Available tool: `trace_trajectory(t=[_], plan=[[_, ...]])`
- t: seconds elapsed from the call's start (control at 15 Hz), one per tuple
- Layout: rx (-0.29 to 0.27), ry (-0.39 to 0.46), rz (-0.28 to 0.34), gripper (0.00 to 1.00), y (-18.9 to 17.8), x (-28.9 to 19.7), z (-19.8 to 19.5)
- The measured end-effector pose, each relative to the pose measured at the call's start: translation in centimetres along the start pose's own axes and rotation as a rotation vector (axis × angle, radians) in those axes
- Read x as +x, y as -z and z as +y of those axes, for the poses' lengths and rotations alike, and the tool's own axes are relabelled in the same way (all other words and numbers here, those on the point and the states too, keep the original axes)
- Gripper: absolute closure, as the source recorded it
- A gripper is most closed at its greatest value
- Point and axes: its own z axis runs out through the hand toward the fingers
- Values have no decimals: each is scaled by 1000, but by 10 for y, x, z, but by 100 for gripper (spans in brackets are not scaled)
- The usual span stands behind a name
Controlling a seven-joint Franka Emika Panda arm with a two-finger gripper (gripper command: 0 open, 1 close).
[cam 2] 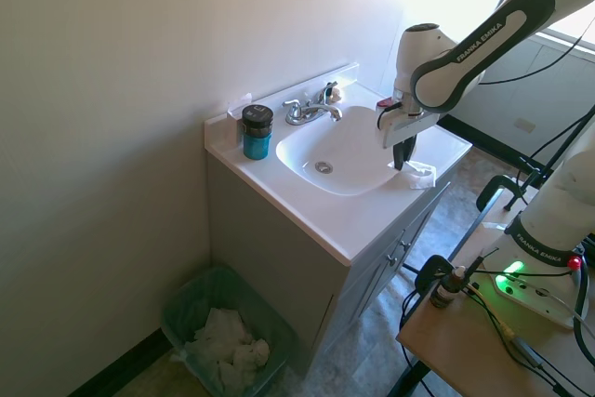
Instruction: Throw the tissue in the trash bin
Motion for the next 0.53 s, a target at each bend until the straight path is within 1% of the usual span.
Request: trace_trajectory(t=[0.13,0.27,0.4,0.53], plan=[[19,6,6,100,8,-4,-5],[48,33,23,100,25,-17,-16],[75,64,43,100,48,-44,-27],[102,97,77,100,78,-85,-37]])
